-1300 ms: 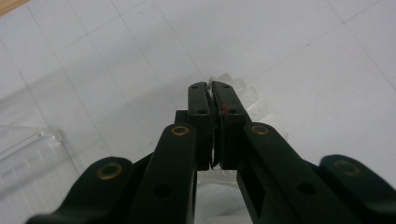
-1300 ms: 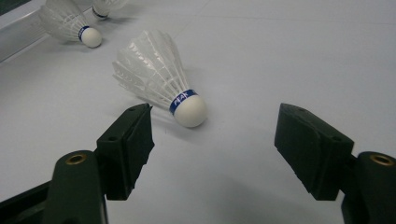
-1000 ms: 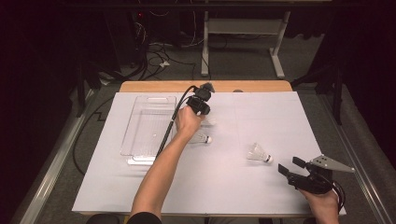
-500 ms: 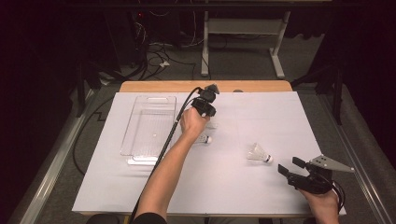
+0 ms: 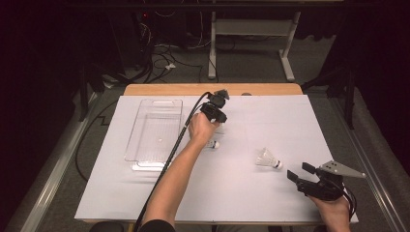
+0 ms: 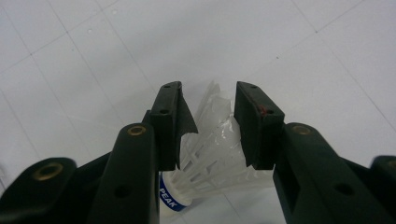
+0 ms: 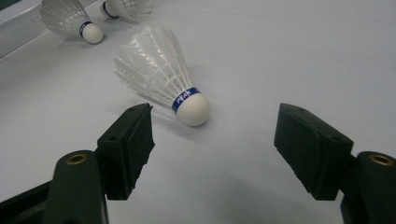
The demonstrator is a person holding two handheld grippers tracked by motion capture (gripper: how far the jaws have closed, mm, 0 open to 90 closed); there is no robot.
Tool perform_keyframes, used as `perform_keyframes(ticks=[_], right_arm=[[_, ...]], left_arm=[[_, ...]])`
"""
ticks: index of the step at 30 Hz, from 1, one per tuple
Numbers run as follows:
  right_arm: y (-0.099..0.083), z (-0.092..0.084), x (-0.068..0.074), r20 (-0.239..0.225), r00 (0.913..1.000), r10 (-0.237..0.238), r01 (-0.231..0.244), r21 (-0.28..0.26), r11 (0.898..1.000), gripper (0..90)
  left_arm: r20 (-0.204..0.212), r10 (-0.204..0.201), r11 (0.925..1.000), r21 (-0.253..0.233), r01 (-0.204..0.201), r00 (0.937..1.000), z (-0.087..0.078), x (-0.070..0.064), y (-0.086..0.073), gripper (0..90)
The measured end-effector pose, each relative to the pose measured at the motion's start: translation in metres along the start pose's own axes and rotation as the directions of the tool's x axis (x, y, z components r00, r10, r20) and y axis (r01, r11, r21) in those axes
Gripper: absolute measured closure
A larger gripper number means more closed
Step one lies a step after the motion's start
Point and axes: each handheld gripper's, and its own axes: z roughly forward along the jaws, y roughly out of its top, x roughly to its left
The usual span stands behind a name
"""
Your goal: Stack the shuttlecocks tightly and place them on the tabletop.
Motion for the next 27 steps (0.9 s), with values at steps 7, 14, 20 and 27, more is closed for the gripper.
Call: perform_keyframes(ticks=[7,14,20,27], right_arm=[[0.0003,0.0008,0.0006,0.001,1.0000,-0.002,0.002,0.003,1.000,28.5],[0.0007,0.0020,0.0020,0.000,1.0000,-0.008,0.008,0.007,1.000,28.5],[0.0006,0.0018,0.0018,0.001,1.0000,-0.005,0.005,0.006,1.000,28.5],[0.0008,0.0019,0.0018,0.000,1.0000,-0.007,0.007,0.005,1.000,28.5]], left_arm=[[0.020,0.009,0.9999,0.006,-0.009,0.9998,-0.0013,-0.0001,-0.0006,60.2],[0.020,0.006,1.0000,0.002,-0.006,0.9998,-0.0018,0.0009,-0.0013,56.1],[0.019,0.006,1.0000,0.005,-0.006,0.9998,-0.0023,0.0007,-0.0014,52.2],[0.020,0.009,0.9999,0.005,-0.009,0.9998,-0.0033,0.0005,-0.0024,50.3]])
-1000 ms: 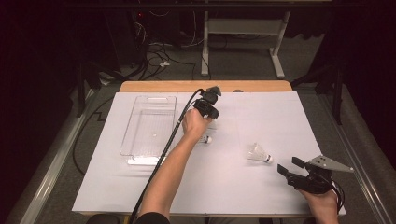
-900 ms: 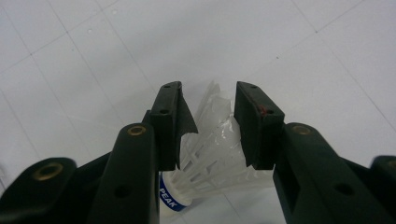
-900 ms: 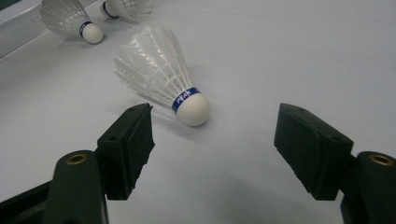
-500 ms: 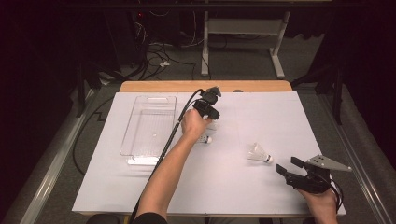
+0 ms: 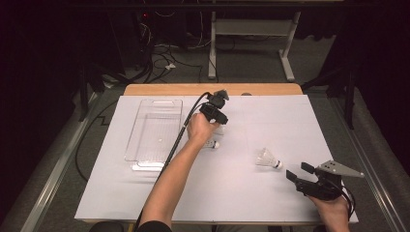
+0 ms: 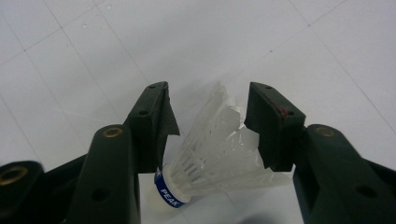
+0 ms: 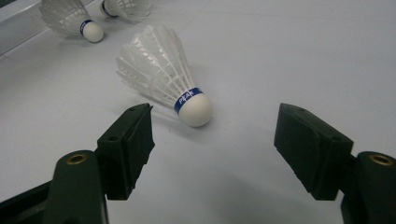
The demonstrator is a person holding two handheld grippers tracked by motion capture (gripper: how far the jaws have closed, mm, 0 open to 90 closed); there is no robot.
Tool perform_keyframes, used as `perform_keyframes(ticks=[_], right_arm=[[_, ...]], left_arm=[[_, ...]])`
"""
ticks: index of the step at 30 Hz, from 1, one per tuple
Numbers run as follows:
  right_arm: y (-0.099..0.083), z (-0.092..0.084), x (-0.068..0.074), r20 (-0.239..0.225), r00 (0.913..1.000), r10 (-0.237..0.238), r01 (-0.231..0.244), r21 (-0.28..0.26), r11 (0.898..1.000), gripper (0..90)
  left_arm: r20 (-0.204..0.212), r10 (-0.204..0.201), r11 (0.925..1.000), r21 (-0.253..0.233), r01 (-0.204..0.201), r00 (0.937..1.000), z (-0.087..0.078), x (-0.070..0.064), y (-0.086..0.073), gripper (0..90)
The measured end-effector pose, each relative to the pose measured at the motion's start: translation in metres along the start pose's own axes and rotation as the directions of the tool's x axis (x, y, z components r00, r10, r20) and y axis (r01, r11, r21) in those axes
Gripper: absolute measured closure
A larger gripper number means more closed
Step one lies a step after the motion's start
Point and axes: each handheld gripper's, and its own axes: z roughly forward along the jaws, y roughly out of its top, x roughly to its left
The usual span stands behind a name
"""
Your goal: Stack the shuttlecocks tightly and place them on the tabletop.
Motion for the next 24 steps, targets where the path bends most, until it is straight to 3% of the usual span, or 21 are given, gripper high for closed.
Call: perform_keyframes(ticks=[24], right_arm=[[0.0000,-0.0009,-0.0002,0.000,1.0000,0.001,-0.001,-0.003,1.000,28.5]], left_arm=[[0.050,-0.024,0.9997,-0.006,0.024,0.9985,0.0003,0.0009,-0.0001,43.7]])
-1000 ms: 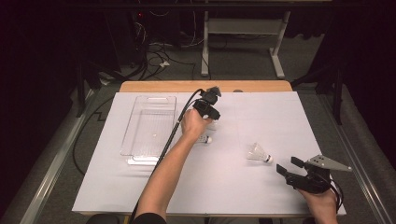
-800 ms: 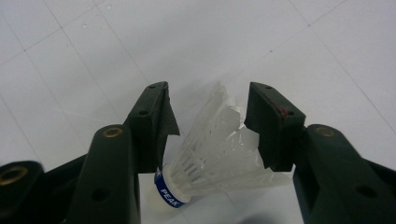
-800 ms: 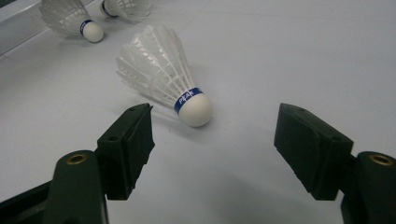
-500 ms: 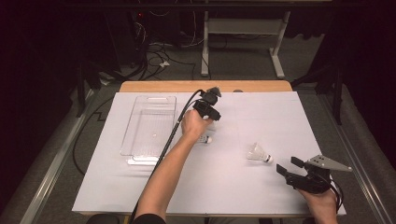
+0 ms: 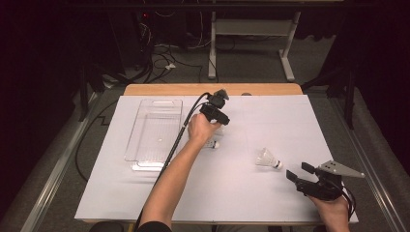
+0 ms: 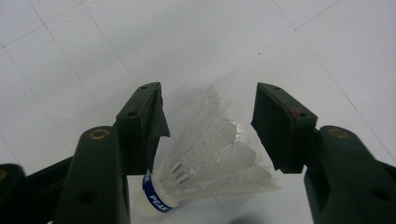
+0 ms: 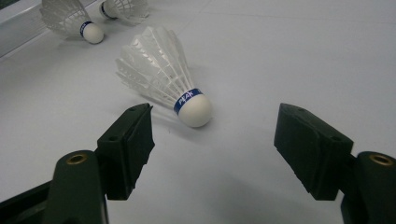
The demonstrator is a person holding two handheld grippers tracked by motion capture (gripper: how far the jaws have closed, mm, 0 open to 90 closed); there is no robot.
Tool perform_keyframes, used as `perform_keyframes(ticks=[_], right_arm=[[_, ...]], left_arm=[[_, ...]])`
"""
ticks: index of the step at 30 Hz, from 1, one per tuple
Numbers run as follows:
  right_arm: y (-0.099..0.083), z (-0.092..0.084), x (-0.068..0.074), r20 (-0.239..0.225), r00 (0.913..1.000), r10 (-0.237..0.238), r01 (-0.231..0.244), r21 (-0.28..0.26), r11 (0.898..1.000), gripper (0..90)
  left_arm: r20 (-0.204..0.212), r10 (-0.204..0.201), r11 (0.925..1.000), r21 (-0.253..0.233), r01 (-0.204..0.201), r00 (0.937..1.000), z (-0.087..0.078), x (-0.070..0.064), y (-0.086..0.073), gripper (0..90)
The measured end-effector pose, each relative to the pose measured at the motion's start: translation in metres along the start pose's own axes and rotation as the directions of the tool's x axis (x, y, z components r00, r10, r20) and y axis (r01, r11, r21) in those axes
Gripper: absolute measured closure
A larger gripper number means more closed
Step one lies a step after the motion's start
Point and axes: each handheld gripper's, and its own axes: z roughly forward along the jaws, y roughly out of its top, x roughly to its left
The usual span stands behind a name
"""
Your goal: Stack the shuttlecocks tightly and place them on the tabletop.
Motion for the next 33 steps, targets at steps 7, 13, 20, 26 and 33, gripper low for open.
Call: perform_keyframes(ticks=[7,13,20,26,33], right_arm=[[0.000,0.000,0.000,0.003,1.0000,0.003,-0.003,-0.002,1.000,28.5],[0.000,0.000,0.000,0.003,1.0000,0.002,-0.002,-0.002,1.000,28.5],[0.000,-0.001,0.000,0.002,1.0000,0.002,-0.002,-0.002,1.000,28.5],[0.000,0.000,0.000,0.004,1.0000,0.002,-0.002,-0.001,1.000,28.5],[0.000,-0.001,0.000,0.007,1.0000,-0.001,0.001,-0.001,1.000,28.5]], left_arm=[[0.014,-0.005,0.9999,-0.012,0.005,0.9999,-0.002,0.000,0.000,39.5],[0.020,-0.007,0.9998,-0.019,0.007,0.9998,-0.003,0.000,0.000,37.4],[0.031,0.002,0.9992,-0.040,-0.001,0.9995,-0.008,-0.002,0.000,35.8],[0.038,0.007,0.9984,-0.057,-0.005,0.9992,-0.017,-0.001,-0.002,35.3],[0.059,0.005,0.9967,-0.081,0.000,0.9982,-0.025,0.000,-0.008,35.1]])
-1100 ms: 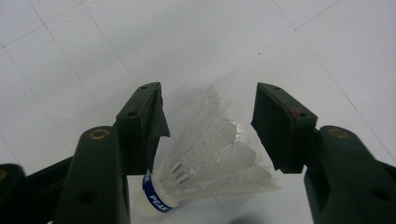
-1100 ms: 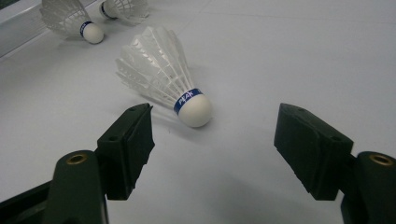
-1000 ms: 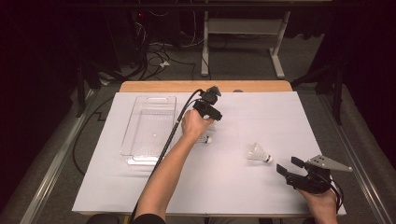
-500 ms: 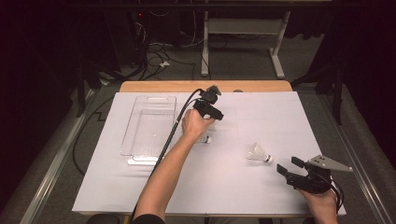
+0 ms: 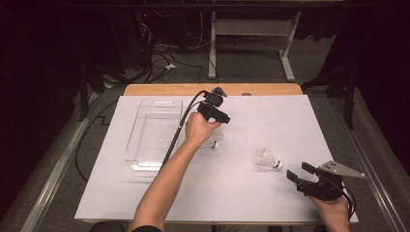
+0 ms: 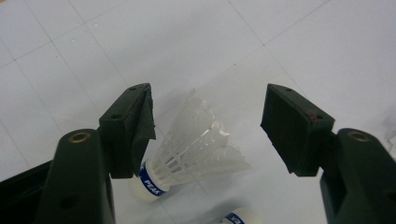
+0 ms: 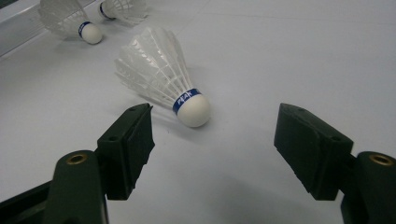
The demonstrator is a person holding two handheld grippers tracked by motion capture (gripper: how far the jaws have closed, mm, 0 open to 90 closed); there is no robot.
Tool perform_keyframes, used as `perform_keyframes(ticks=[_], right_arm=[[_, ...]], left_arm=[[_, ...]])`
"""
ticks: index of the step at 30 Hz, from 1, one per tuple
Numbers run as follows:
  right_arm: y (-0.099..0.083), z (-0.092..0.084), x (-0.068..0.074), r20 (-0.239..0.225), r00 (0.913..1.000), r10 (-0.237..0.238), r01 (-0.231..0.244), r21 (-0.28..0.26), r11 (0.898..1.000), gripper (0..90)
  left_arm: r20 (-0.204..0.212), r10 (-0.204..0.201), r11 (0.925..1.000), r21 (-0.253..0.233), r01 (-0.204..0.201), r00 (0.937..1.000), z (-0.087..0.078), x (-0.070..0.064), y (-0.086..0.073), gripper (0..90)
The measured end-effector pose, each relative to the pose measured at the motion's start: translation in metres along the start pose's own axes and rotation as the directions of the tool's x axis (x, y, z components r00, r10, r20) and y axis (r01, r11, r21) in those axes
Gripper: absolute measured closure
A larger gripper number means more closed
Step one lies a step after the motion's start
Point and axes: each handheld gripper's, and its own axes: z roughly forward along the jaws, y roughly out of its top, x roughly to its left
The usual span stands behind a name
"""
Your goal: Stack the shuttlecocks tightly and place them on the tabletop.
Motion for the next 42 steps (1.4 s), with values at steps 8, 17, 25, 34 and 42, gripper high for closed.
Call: perform_keyframes(ticks=[8,17,25,34,42], right_arm=[[0.000,0.001,0.000,0.001,1.0000,0.000,0.000,0.004,1.000,28.6],[0.000,0.002,0.000,0.003,1.0000,0.000,0.000,0.007,1.000,28.6],[0.000,0.002,0.000,0.005,1.0000,0.000,0.000,0.008,1.000,28.6],[0.000,0.002,0.001,0.008,1.0000,0.001,-0.001,0.009,1.000,28.6],[0.000,0.002,0.000,0.008,1.0000,0.001,-0.001,0.009,1.000,28.6]], left_arm=[[0.007,0.000,0.9998,-0.019,0.000,1.0000,-0.008,0.001,-0.006,34.3],[0.006,0.015,0.9992,-0.038,-0.014,0.9999,-0.018,0.000,-0.013,33.9],[0.008,0.012,0.9986,-0.051,-0.011,0.9999,-0.028,0.002,-0.021,33.0],[0.013,0.016,0.9976,-0.068,-0.015,0.9998,-0.036,0.003,-0.032,33.0],[0.012,0.024,0.9972,-0.071,-0.024,0.9996,-0.041,0.002,-0.038,32.3]])
